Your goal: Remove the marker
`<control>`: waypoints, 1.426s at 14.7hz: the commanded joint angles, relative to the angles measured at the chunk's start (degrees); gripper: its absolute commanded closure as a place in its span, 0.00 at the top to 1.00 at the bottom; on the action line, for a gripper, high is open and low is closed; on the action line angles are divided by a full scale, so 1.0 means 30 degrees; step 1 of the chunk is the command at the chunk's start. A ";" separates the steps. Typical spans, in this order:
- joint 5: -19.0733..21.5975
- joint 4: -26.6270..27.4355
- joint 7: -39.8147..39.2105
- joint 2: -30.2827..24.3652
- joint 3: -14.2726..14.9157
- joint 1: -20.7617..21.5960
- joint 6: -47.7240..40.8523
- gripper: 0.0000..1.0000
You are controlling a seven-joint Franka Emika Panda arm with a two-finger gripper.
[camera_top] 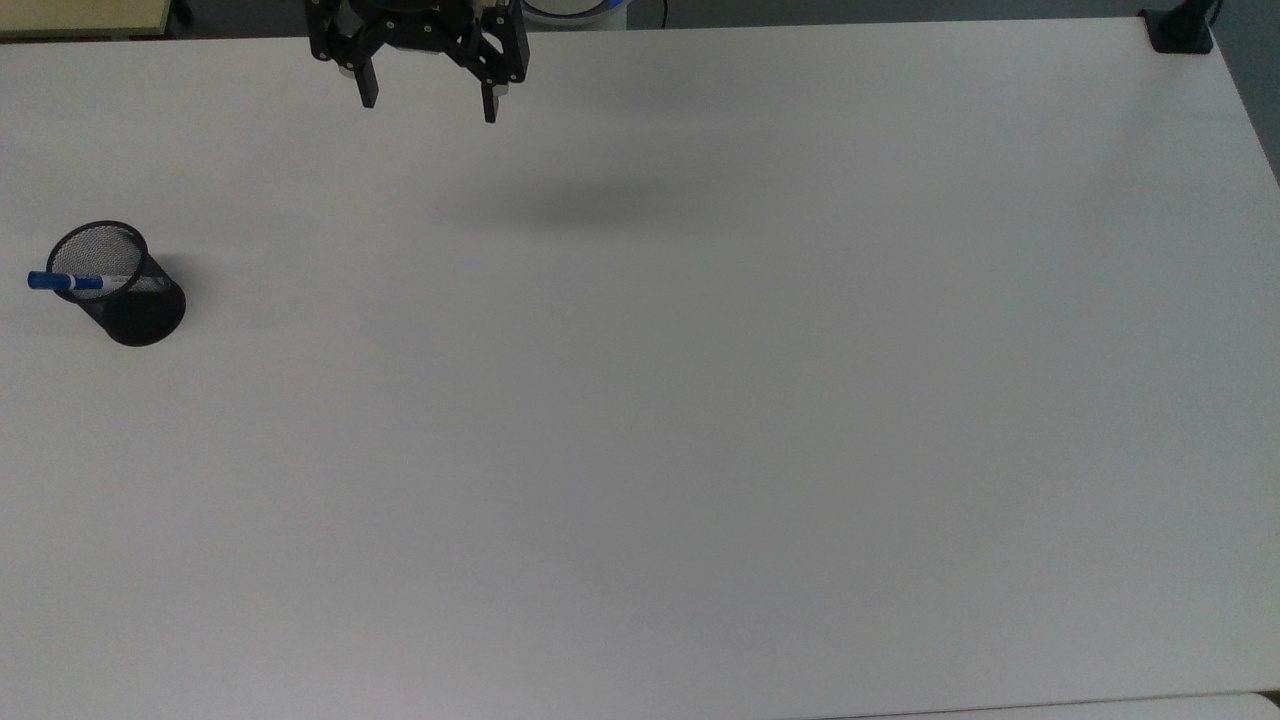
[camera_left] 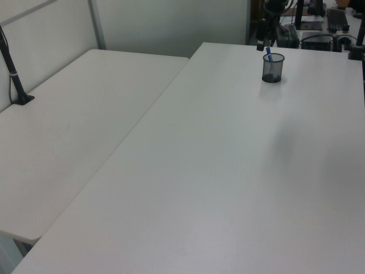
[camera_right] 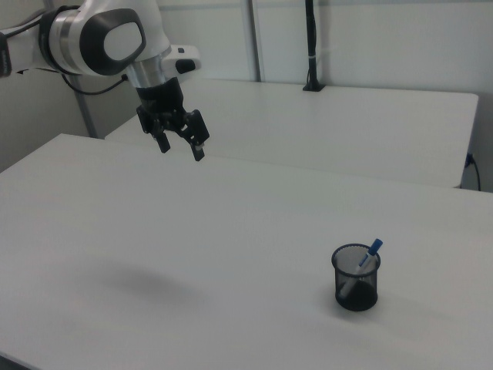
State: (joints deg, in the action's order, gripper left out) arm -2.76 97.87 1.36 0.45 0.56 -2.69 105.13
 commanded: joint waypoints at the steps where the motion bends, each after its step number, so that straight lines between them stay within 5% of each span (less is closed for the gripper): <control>1: 0.0189 -0.0309 -0.0368 0.0085 0.0194 0.0193 -0.0621 1.00; 11: 0.0160 -0.0339 -0.0600 0.0056 0.0222 0.0047 -0.0650 1.00; 15: -0.0015 -0.0310 -0.2175 0.0084 0.0194 -0.1707 -0.0650 1.00; 21: -0.2360 -0.0251 -0.4556 0.0873 0.0310 -0.4928 0.1743 1.00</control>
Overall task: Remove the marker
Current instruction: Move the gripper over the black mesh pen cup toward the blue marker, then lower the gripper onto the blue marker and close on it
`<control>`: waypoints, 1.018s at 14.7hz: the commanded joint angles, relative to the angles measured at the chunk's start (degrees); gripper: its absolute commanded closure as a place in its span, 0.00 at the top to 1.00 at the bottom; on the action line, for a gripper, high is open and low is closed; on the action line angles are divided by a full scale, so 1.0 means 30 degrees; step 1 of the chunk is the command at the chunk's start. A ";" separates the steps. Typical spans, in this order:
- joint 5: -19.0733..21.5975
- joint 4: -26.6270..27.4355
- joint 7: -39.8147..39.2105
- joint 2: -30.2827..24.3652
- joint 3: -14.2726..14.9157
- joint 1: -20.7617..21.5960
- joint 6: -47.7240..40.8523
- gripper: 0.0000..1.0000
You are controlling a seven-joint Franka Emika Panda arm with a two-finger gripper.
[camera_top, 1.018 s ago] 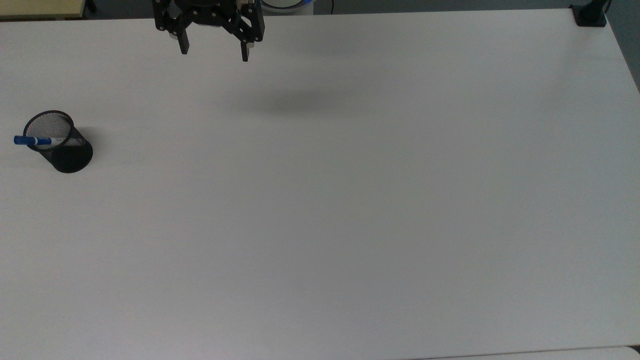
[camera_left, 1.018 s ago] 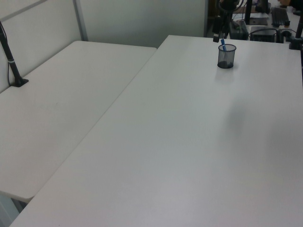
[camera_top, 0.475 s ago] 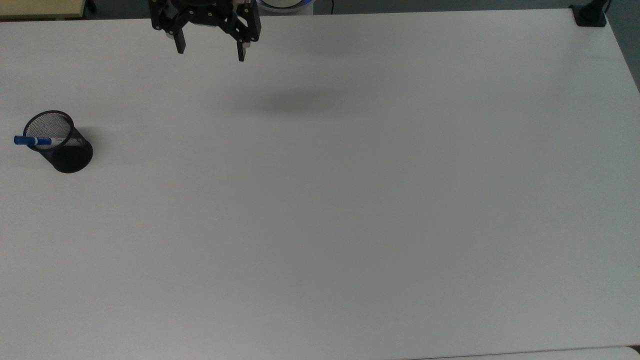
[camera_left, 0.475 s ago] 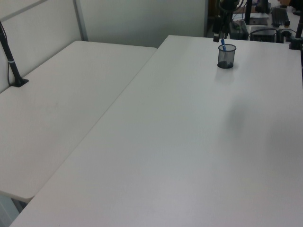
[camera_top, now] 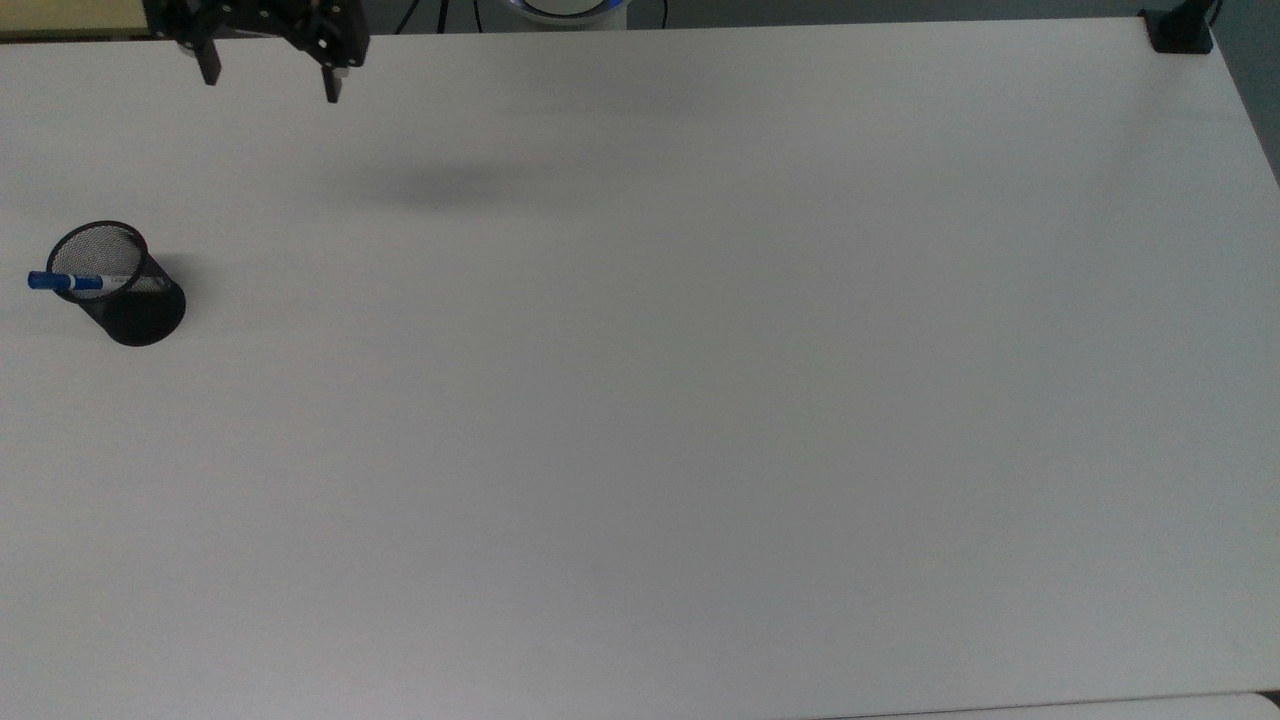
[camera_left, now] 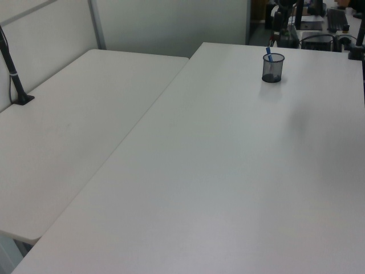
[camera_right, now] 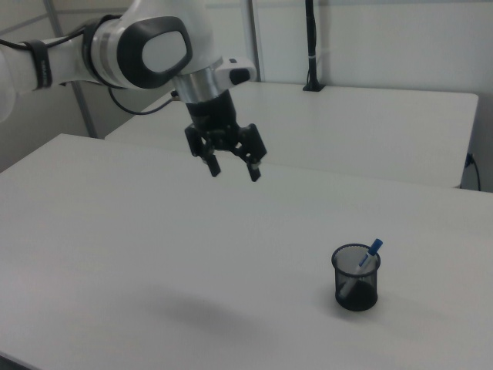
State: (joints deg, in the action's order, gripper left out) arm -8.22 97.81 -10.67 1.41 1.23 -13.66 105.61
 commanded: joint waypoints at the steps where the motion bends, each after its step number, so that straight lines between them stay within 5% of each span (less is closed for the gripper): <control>1: -0.0485 -0.0142 -0.0485 0.1135 0.0205 -0.1914 0.3013 1.00; 4: -0.0396 0.0443 0.0127 0.3214 0.0236 -0.3995 0.8724 1.00; 11: -0.0396 0.1583 0.5187 0.5299 0.0381 -0.5611 1.4938 0.97; 15: -0.0426 0.2143 0.6807 0.5505 0.0411 -0.5846 1.6150 0.92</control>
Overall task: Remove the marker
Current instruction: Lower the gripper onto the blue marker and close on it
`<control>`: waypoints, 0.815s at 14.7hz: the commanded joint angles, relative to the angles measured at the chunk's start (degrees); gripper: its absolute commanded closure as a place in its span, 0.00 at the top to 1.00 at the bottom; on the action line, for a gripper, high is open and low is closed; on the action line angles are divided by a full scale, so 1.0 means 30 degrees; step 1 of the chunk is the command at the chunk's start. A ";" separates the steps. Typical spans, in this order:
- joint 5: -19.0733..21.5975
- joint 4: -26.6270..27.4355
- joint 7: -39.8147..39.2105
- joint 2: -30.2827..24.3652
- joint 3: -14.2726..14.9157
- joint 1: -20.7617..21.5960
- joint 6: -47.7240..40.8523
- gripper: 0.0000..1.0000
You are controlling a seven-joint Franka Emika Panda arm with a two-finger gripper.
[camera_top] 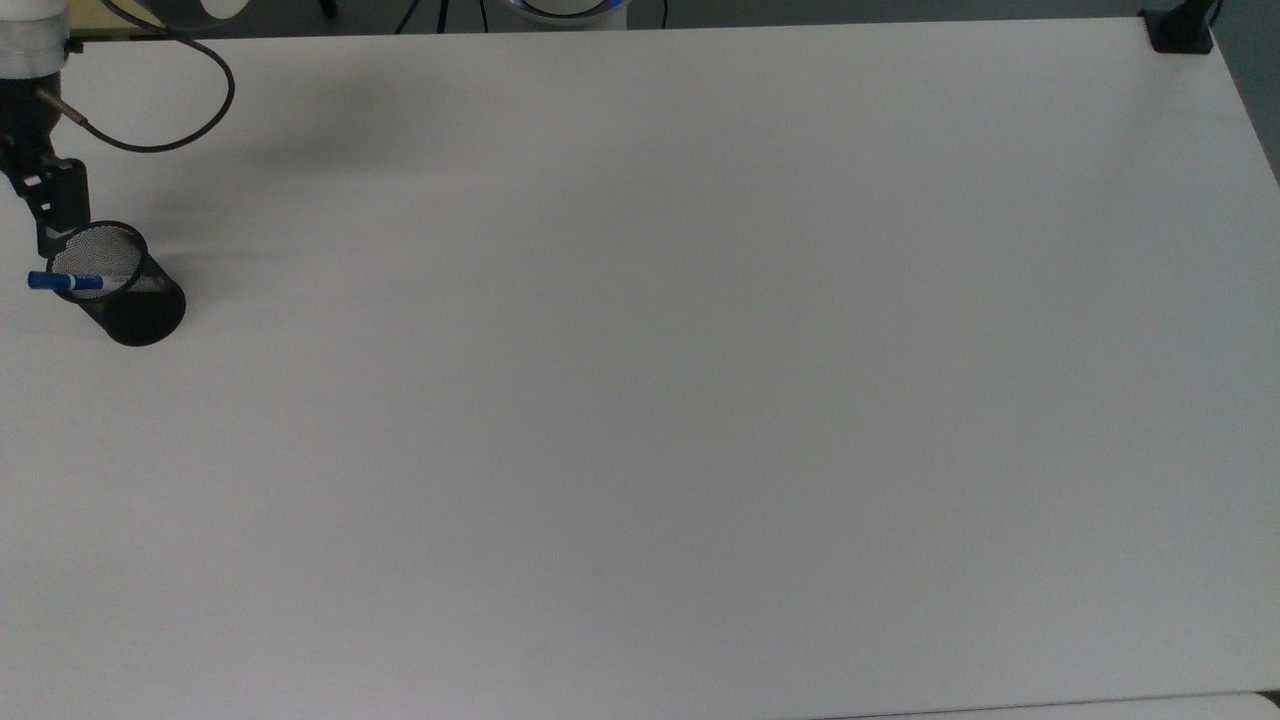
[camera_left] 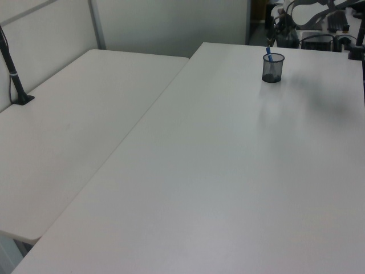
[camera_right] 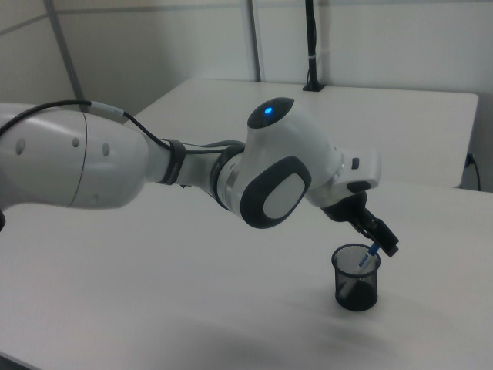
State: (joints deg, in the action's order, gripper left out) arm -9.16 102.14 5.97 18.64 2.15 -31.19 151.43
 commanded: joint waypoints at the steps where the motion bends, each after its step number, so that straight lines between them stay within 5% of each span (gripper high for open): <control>1: -0.0139 0.0730 0.1435 0.0053 0.0104 -0.0004 0.1143 0.90; 10: -0.0051 0.0730 0.2697 0.1608 -0.0101 0.0260 0.4691 0.84; 11: -0.0023 0.0701 0.2726 0.1695 -0.0159 0.0318 0.4720 0.76; 12: -0.0022 0.0672 0.2987 0.1783 -0.0189 0.0405 0.4749 0.56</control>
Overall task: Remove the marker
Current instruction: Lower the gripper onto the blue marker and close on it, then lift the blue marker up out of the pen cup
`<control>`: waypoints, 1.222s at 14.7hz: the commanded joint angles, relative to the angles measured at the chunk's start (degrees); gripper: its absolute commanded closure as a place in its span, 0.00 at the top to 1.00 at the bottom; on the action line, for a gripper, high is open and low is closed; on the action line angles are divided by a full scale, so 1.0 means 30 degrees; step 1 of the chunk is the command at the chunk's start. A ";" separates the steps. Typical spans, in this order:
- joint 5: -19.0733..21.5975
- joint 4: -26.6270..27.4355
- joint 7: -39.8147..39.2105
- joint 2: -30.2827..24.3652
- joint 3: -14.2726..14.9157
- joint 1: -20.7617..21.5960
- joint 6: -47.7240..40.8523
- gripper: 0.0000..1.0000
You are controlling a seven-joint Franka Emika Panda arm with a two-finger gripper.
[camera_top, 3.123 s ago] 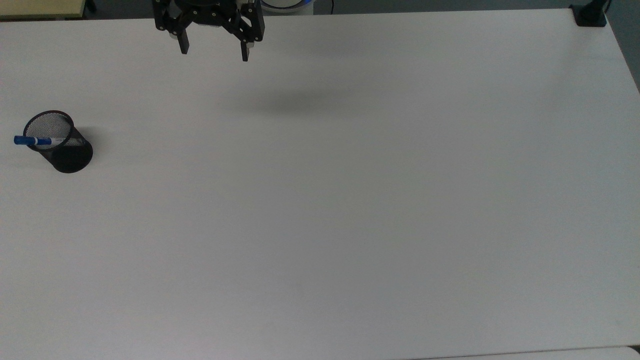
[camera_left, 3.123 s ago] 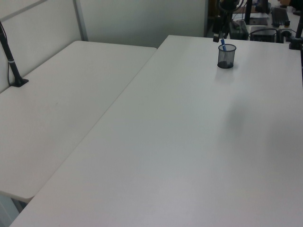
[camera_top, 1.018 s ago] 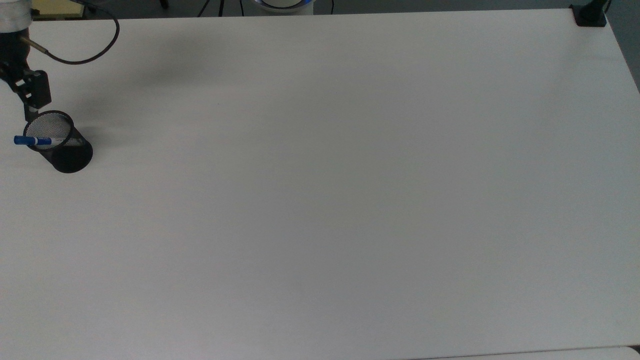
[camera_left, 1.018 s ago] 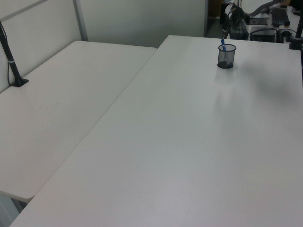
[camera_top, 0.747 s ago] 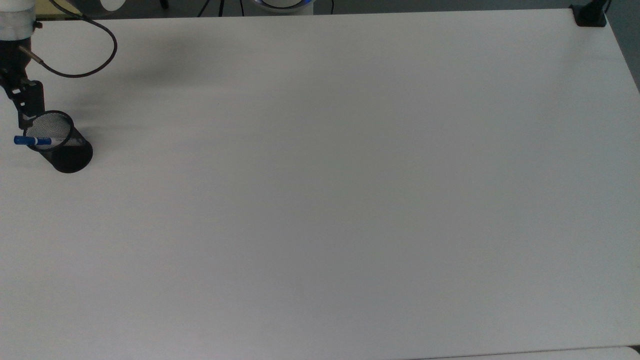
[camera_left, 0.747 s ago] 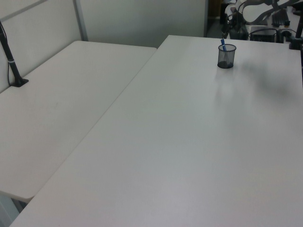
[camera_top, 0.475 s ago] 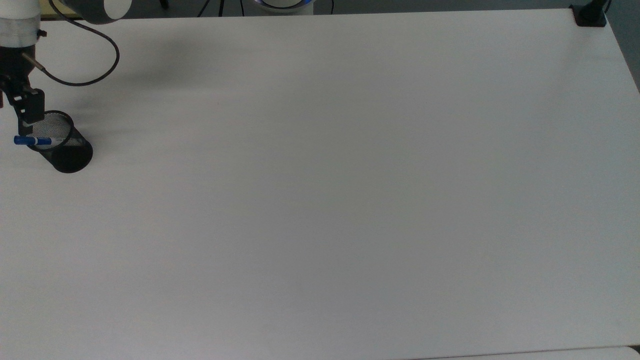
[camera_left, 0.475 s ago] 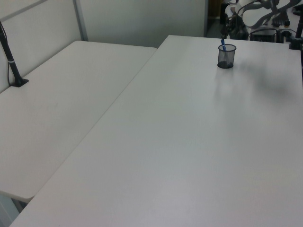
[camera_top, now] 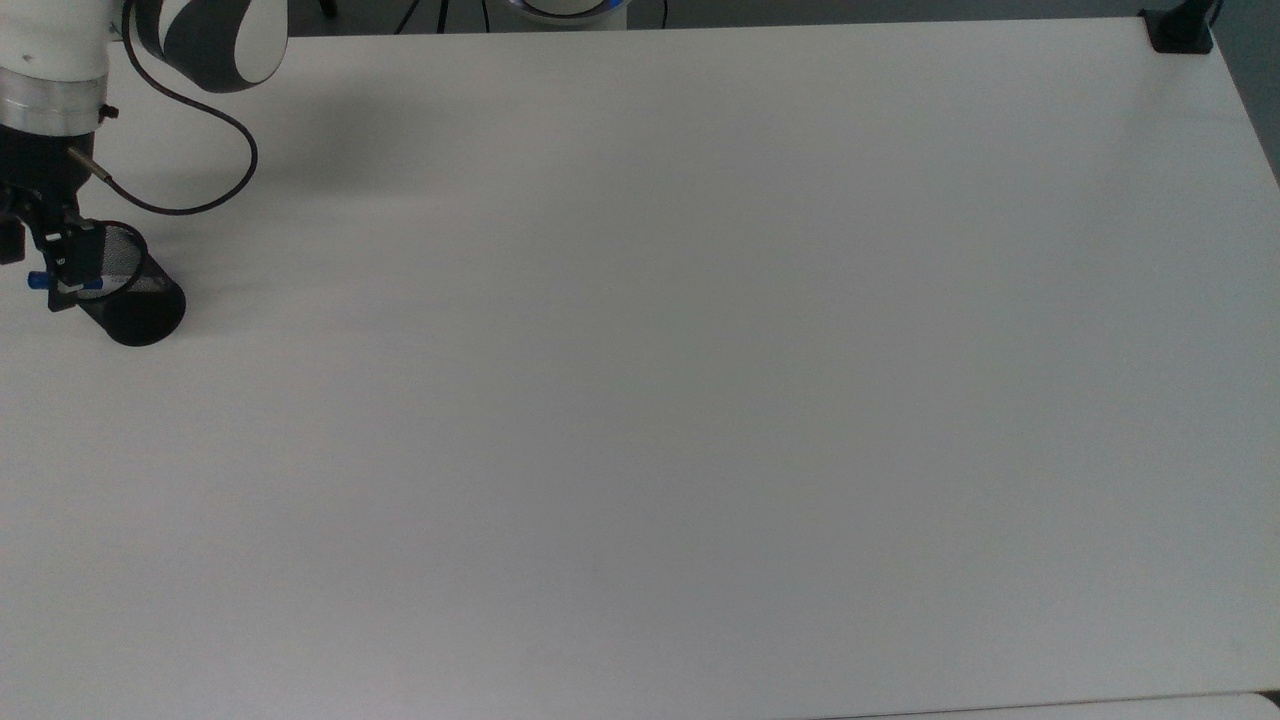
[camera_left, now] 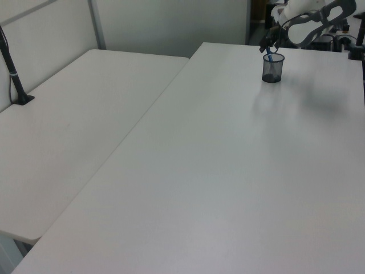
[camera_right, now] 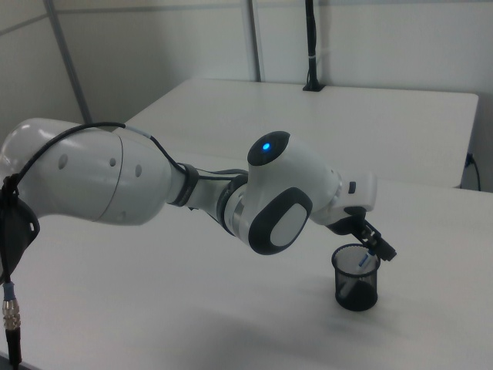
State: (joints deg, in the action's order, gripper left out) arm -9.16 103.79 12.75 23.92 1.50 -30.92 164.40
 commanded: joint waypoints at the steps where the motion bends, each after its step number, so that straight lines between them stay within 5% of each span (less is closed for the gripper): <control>1: -0.0023 0.0090 0.0933 0.0082 0.0028 0.0318 0.0426 0.21; 2: 0.0006 0.0061 0.1051 0.0083 0.0028 0.0318 0.0426 0.00; 11: 0.0006 0.0061 0.1986 -0.2135 -0.0030 0.0318 -0.0012 0.00; 16: 0.1323 0.0002 0.1934 -0.6209 -0.1200 0.0580 -0.2786 0.00; 18: 0.1325 -0.0027 0.0418 -0.6538 -0.2134 0.0611 -0.5536 0.00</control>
State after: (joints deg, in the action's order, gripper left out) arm -6.64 101.61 18.40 8.16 -2.17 -30.06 157.29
